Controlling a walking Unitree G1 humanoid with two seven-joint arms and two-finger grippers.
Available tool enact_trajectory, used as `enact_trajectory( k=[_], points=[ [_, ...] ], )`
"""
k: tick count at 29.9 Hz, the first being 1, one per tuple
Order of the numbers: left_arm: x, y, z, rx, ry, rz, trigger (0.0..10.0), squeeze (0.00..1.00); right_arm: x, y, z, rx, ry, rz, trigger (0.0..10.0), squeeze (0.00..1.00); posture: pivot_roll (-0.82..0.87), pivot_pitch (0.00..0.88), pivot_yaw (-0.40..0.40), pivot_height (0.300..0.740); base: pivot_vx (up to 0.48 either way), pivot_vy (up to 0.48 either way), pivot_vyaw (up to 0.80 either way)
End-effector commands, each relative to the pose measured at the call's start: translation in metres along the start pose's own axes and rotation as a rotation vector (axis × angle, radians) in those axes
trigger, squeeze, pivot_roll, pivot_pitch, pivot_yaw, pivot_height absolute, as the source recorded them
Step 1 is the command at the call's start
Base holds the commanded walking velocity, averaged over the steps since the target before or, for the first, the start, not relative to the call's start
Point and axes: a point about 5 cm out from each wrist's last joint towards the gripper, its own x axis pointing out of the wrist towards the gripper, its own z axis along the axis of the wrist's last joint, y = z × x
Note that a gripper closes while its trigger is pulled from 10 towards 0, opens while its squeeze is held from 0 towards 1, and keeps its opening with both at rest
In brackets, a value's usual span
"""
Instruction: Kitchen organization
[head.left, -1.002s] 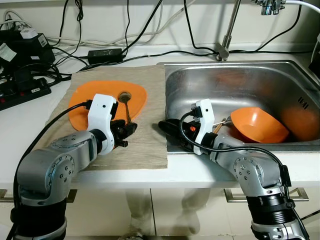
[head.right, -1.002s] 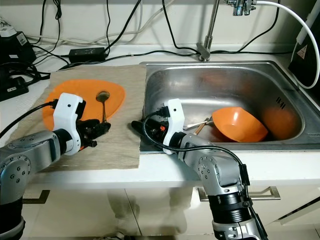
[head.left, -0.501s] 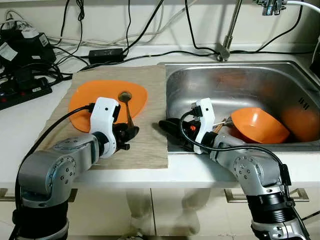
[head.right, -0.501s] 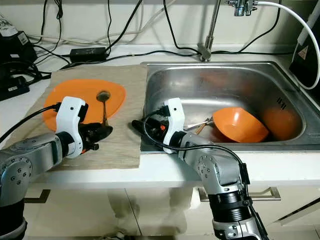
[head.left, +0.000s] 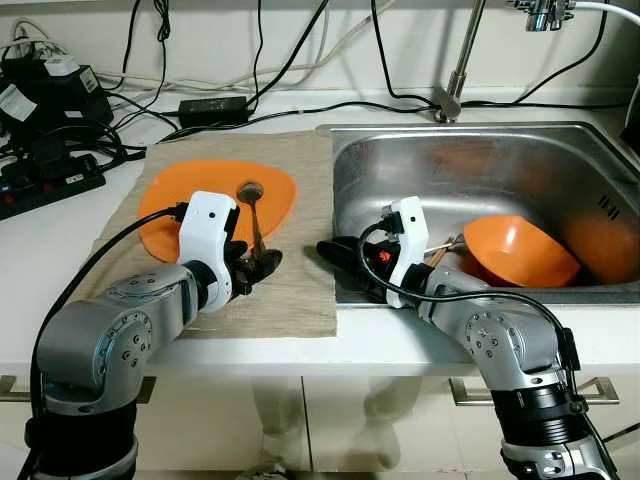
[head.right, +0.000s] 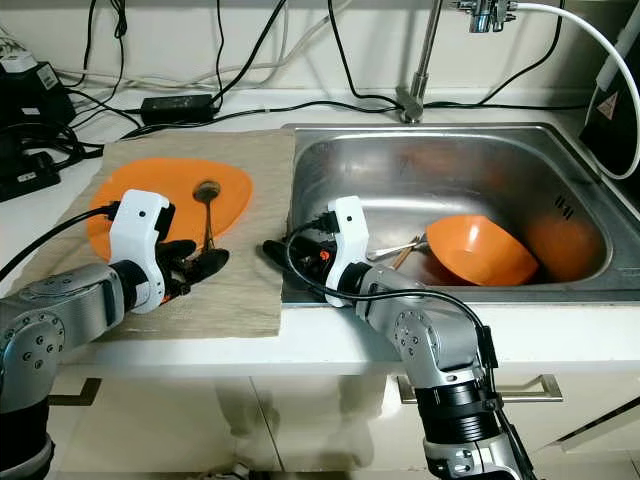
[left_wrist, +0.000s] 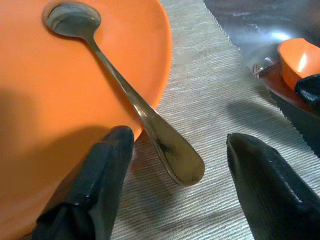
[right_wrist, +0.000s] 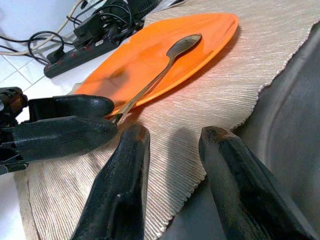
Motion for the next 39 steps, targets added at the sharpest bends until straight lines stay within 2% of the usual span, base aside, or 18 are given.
enact_trajectory(
  k=[1,11,30,31,32,33,34,35,36,37,39],
  points=[
    [0.000,-0.004,0.007,0.020,-0.021,-0.009,10.0,0.00,0.002,0.002,0.005,-0.023,-0.013,0.012,10.0,0.00,0.01,0.000,0.051,0.740,0.000,0.000,0.00],
    [0.006,-0.009,0.001,0.021,0.012,-0.020,10.0,0.00,0.002,0.002,0.005,-0.025,-0.015,0.010,10.0,0.00,0.01,0.000,0.055,0.740,0.000,0.000,0.00],
    [0.009,-0.007,-0.010,0.025,0.060,-0.008,10.0,0.00,0.000,0.002,0.005,-0.026,-0.013,0.001,10.0,0.00,0.00,0.000,0.057,0.740,0.000,0.000,0.00],
    [0.009,-0.007,-0.011,0.027,0.065,-0.012,10.0,0.35,0.000,0.002,0.005,-0.025,-0.012,0.001,10.0,0.00,0.00,0.000,0.057,0.740,0.000,0.000,0.00],
    [0.009,-0.007,-0.011,0.027,0.065,-0.012,10.0,0.35,0.000,0.002,0.005,-0.025,-0.012,0.001,10.0,0.00,0.00,0.000,0.057,0.740,0.000,0.000,0.00],
    [0.008,-0.007,-0.012,0.042,0.067,-0.015,10.0,0.78,0.000,0.002,0.004,-0.025,-0.012,0.001,10.0,0.00,0.00,0.000,0.056,0.740,0.000,0.000,0.00],
    [0.008,-0.007,-0.012,0.042,0.067,-0.015,10.0,0.78,0.000,0.002,0.004,-0.025,-0.012,0.001,10.0,0.00,0.00,0.000,0.056,0.740,0.000,0.000,0.00],
    [0.008,-0.009,-0.012,0.047,0.058,-0.034,0.0,0.78,0.000,0.002,0.004,-0.024,-0.012,0.001,10.0,0.00,0.00,0.000,0.057,0.740,0.000,0.000,0.00],
    [0.008,-0.009,-0.012,0.047,0.058,-0.034,0.0,0.78,0.000,0.002,0.004,-0.024,-0.012,0.001,10.0,0.00,0.00,0.000,0.057,0.740,0.000,0.000,0.00],
    [0.008,-0.010,-0.011,0.046,0.050,-0.041,0.0,0.00,0.000,0.002,0.004,-0.024,-0.012,0.000,10.0,0.00,0.00,0.000,0.057,0.740,0.000,0.000,0.00],
    [0.008,-0.010,-0.011,0.044,0.048,-0.039,0.0,0.00,0.000,0.002,0.004,-0.024,-0.012,0.000,10.0,0.00,0.00,0.000,0.057,0.740,0.000,0.000,0.00]
  ],
)
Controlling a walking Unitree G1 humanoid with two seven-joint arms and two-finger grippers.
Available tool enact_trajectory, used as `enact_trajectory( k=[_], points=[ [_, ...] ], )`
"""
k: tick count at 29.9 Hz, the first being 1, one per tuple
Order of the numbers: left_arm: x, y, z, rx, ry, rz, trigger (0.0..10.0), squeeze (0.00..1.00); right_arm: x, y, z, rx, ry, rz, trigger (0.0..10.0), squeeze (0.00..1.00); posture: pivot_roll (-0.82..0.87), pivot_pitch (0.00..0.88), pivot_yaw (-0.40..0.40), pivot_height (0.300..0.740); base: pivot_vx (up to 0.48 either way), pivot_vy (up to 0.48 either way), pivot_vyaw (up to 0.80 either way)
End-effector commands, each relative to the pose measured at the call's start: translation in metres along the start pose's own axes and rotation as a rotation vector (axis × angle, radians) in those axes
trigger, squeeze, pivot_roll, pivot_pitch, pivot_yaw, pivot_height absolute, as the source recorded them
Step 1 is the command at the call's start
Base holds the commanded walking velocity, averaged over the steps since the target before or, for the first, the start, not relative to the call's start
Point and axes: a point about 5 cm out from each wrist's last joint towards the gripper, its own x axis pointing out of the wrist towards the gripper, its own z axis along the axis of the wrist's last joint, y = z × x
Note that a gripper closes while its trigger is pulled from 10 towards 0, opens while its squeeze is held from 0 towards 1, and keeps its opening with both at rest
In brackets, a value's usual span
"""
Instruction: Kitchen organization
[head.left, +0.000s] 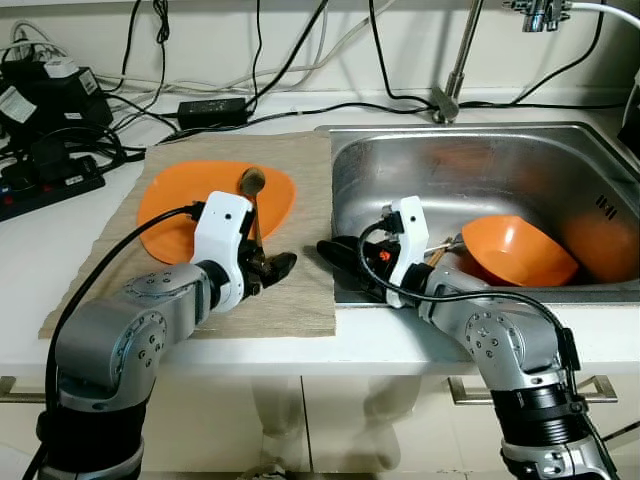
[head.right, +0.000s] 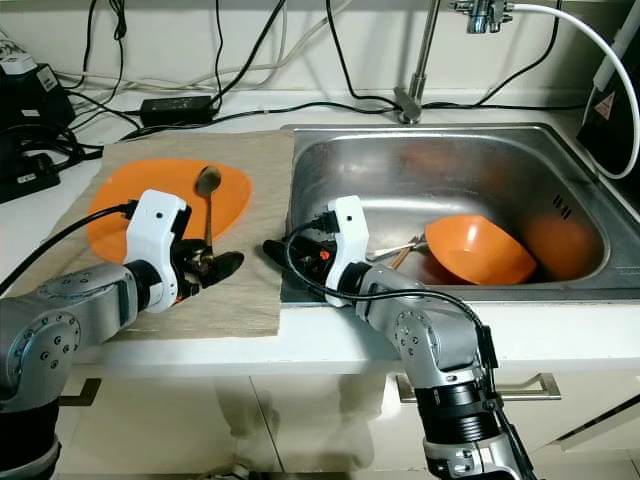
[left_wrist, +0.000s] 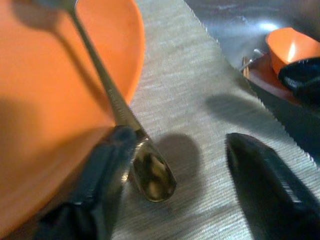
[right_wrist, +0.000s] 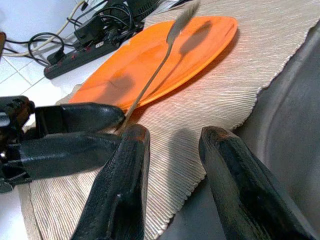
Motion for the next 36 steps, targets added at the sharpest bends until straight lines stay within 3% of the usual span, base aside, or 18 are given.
enact_trajectory(
  k=[1,22,36],
  points=[
    [0.001,0.000,-0.005,0.003,0.027,-0.003,0.0,0.00,0.000,0.002,0.004,-0.022,-0.010,0.001,10.0,0.00,0.00,0.000,0.057,0.740,0.000,0.000,0.00],
    [0.001,0.000,-0.001,0.036,-0.025,-0.018,0.0,0.00,-0.001,0.001,0.004,-0.021,-0.011,-0.007,10.0,0.00,-0.01,0.000,0.061,0.740,0.000,0.000,0.00],
    [-0.001,0.004,0.021,0.054,-0.173,-0.006,0.0,0.00,-0.001,0.000,0.004,-0.022,-0.014,-0.015,10.0,0.00,-0.01,0.000,0.062,0.740,0.000,0.000,0.00]
  ],
)
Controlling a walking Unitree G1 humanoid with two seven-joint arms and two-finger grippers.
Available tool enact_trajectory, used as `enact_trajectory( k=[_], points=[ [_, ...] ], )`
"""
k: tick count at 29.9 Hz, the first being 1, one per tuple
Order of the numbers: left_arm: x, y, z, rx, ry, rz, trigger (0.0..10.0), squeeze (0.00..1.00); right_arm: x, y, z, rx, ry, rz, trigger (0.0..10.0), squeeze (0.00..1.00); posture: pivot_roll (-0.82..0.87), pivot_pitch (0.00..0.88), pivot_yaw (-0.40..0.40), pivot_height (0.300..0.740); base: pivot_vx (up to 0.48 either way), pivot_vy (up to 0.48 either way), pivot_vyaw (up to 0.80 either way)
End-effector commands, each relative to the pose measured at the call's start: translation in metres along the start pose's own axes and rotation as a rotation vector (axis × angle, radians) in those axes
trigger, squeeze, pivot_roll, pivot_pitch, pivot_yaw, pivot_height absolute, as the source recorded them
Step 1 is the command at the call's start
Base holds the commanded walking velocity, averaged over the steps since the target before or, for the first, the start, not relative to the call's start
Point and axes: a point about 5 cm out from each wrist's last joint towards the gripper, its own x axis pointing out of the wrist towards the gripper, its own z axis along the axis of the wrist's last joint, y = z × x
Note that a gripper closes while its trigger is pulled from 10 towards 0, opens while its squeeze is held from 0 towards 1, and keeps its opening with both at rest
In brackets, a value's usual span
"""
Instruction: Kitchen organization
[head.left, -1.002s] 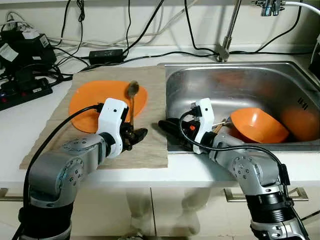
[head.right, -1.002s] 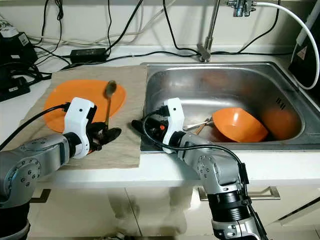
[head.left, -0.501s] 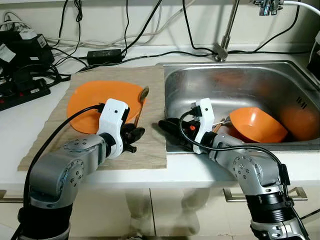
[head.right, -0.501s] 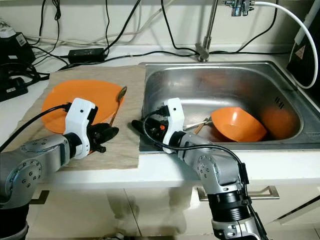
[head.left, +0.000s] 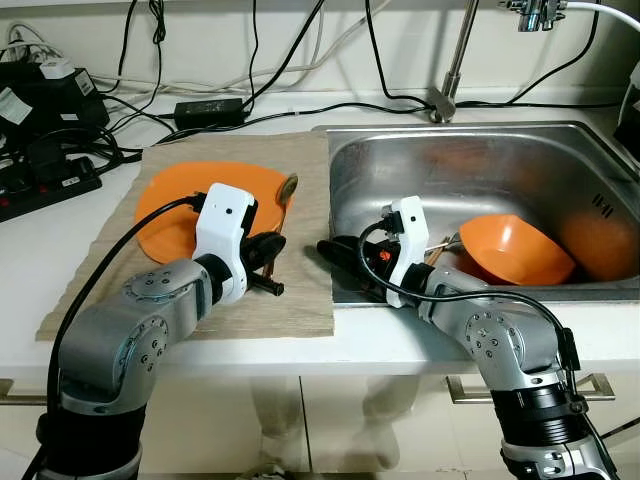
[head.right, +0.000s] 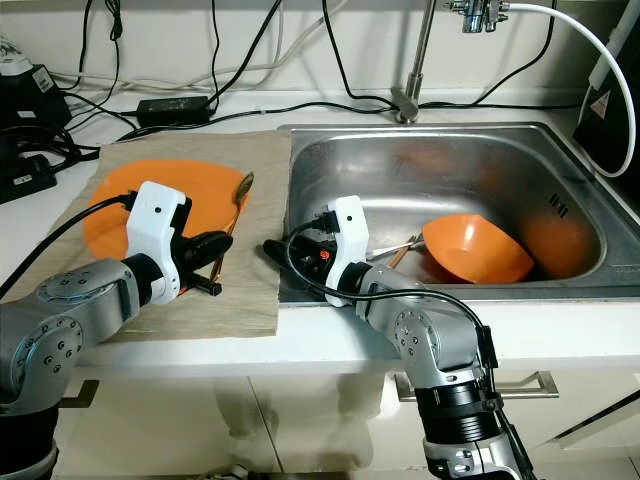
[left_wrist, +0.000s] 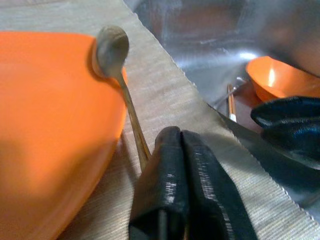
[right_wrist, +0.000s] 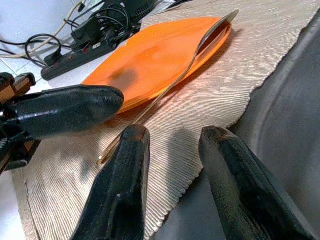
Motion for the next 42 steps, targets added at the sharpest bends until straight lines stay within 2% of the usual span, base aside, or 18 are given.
enact_trajectory(
  k=[1,3,4,5,6,10,17,27,37,38,42],
  points=[
    [0.000,0.007,0.009,0.012,-0.036,0.042,0.0,0.00,-0.001,0.000,0.004,-0.022,-0.014,-0.010,10.0,0.00,-0.01,0.000,0.061,0.740,0.000,0.000,0.00],
    [0.001,0.009,0.011,0.061,-0.030,0.070,0.0,0.00,-0.001,0.000,0.004,-0.022,-0.014,-0.010,10.0,0.00,-0.01,0.000,0.062,0.740,0.000,0.000,0.00],
    [0.001,0.010,0.012,0.066,-0.032,0.082,3.7,0.00,-0.001,0.000,0.004,-0.022,-0.013,-0.011,10.0,0.00,-0.01,0.000,0.062,0.740,0.000,0.000,0.00],
    [0.000,0.009,0.013,0.066,-0.035,0.083,7.6,1.00,-0.001,0.000,0.004,-0.022,-0.013,-0.011,10.0,0.00,-0.01,0.000,0.062,0.740,0.000,0.000,0.00],
    [-0.001,0.007,0.014,0.067,-0.040,0.073,10.0,1.00,-0.001,0.000,0.004,-0.022,-0.013,-0.011,10.0,0.00,-0.01,0.000,0.062,0.740,0.000,0.000,0.00],
    [-0.004,0.003,0.016,0.083,-0.020,0.061,10.0,1.00,-0.001,0.000,0.003,-0.022,-0.011,-0.011,10.0,0.00,0.00,0.000,0.061,0.740,0.000,0.000,0.00],
    [-0.005,0.005,0.009,0.072,0.023,0.063,10.0,1.00,0.001,-0.001,0.004,-0.022,-0.013,-0.015,10.0,0.00,0.00,0.000,0.059,0.740,0.000,0.000,0.00],
    [-0.009,-0.003,0.010,0.070,0.050,0.006,10.0,1.00,0.002,-0.003,0.004,-0.025,-0.013,-0.028,10.0,0.00,0.01,0.000,0.056,0.740,0.000,0.000,0.00],
    [-0.005,-0.006,-0.006,0.061,0.119,-0.012,10.0,1.00,0.003,-0.003,0.004,-0.025,-0.014,-0.028,10.0,0.00,0.01,0.000,0.058,0.740,0.000,0.000,0.00],
    [-0.003,-0.006,-0.008,0.059,0.126,-0.010,10.0,0.00,0.003,-0.002,0.005,-0.026,-0.016,-0.027,10.0,0.00,0.00,0.000,0.059,0.740,0.000,0.000,0.00],
    [-0.001,-0.004,-0.014,0.049,0.145,0.001,10.0,0.00,0.002,-0.002,0.006,-0.028,-0.022,-0.026,10.0,0.00,0.00,0.000,0.059,0.740,0.000,0.000,0.00]
  ],
)
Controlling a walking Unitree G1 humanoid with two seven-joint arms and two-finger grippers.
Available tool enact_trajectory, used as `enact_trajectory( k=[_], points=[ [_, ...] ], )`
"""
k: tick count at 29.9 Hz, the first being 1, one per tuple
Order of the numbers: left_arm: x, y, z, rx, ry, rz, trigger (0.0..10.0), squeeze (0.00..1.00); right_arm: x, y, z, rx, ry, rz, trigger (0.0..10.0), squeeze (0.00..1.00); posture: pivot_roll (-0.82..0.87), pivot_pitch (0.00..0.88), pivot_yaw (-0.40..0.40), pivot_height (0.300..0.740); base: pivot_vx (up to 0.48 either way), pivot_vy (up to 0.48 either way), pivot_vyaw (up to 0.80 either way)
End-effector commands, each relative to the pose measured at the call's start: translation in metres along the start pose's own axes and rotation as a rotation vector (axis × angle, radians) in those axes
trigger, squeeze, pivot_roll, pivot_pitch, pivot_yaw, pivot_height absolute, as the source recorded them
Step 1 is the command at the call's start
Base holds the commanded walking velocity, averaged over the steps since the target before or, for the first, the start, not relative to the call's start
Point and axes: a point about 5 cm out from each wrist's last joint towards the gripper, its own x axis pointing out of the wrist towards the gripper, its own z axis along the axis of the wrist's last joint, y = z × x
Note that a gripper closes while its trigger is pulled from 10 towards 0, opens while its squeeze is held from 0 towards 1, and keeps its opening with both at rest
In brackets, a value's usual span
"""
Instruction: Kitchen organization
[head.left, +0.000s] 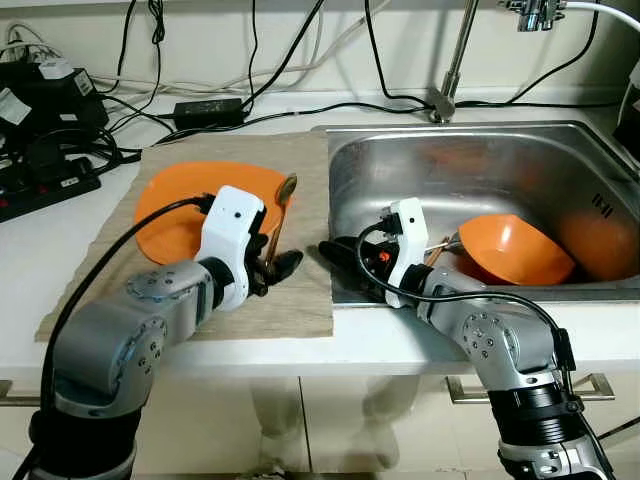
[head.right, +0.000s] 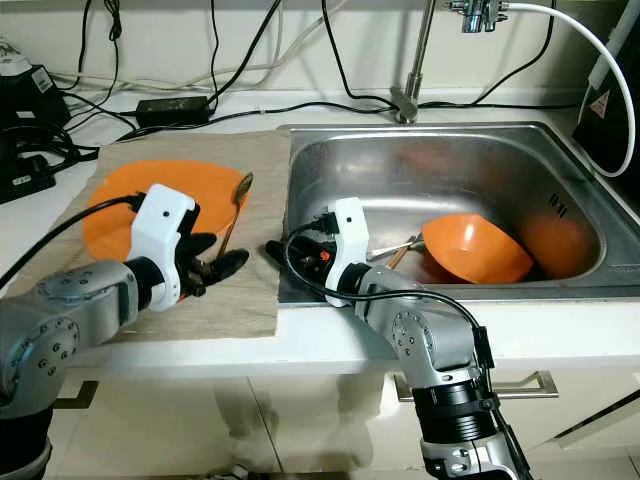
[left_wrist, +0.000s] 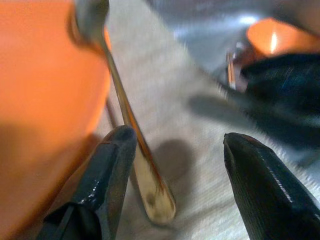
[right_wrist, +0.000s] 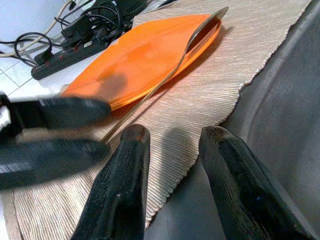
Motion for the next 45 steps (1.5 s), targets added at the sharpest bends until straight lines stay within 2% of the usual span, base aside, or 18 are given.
enact_trajectory(
  k=[1,17,18,20,21,27,32,36,37,38,40,45],
  points=[
    [0.001,0.004,-0.002,0.002,0.010,0.027,10.0,0.00,0.000,0.001,0.009,-0.022,-0.024,-0.001,10.0,0.00,0.00,0.000,0.059,0.740,0.000,0.000,0.00],
    [0.011,0.013,-0.014,0.048,0.054,0.105,10.0,0.00,-0.002,0.001,0.009,-0.025,-0.026,-0.010,10.0,0.00,-0.02,0.000,0.060,0.740,0.000,0.000,0.00],
    [0.012,0.014,-0.015,0.051,0.051,0.107,3.2,0.00,-0.002,0.001,0.009,-0.025,-0.026,-0.011,10.0,0.00,-0.02,0.000,0.060,0.740,0.000,0.000,0.00],
    [0.012,0.013,-0.015,0.045,0.041,0.102,3.2,0.00,-0.002,0.001,0.009,-0.025,-0.027,-0.012,10.0,0.00,-0.02,0.000,0.060,0.740,0.000,0.000,0.00],
    [0.013,0.011,-0.016,0.057,0.031,0.085,0.0,0.00,-0.002,0.001,0.009,-0.026,-0.027,-0.013,10.0,0.00,-0.02,0.000,0.060,0.740,0.000,0.000,0.00],
    [0.017,0.010,-0.020,0.063,0.030,0.075,0.0,0.00,-0.003,0.000,0.010,-0.025,-0.028,-0.017,10.0,0.00,-0.02,0.000,0.059,0.740,0.000,0.000,0.00],
    [0.018,0.009,-0.023,0.101,0.018,0.063,0.0,0.00,-0.003,0.000,0.010,-0.025,-0.026,-0.017,10.0,0.00,-0.02,0.000,0.058,0.740,0.000,0.000,0.00],
    [0.019,0.008,-0.019,0.067,-0.032,0.062,0.0,0.00,-0.002,0.000,0.009,-0.023,-0.026,-0.019,10.0,0.00,-0.02,0.000,0.058,0.740,0.000,0.000,0.00],
    [0.020,0.011,-0.015,0.022,-0.082,0.077,0.0,0.00,-0.002,0.000,0.009,-0.023,-0.026,-0.019,10.0,0.00,-0.02,0.000,0.058,0.740,0.000,0.000,0.00],
    [0.020,0.011,-0.015,0.022,-0.082,0.077,0.0,0.00,-0.002,0.000,0.009,-0.023,-0.026,-0.019,10.0,0.00,-0.02,0.000,0.058,0.740,0.000,0.000,0.00],
    [0.021,0.018,-0.011,-0.030,-0.141,0.110,0.0,0.00,-0.002,0.000,0.009,-0.024,-0.026,-0.023,10.0,0.00,-0.02,0.000,0.059,0.740,0.000,0.000,0.00],
    [0.022,0.020,-0.006,-0.050,-0.183,0.125,0.0,0.00,-0.002,-0.001,0.007,-0.039,-0.020,-0.035,10.0,0.00,-0.02,0.000,0.059,0.740,0.000,0.000,0.00]
  ],
)
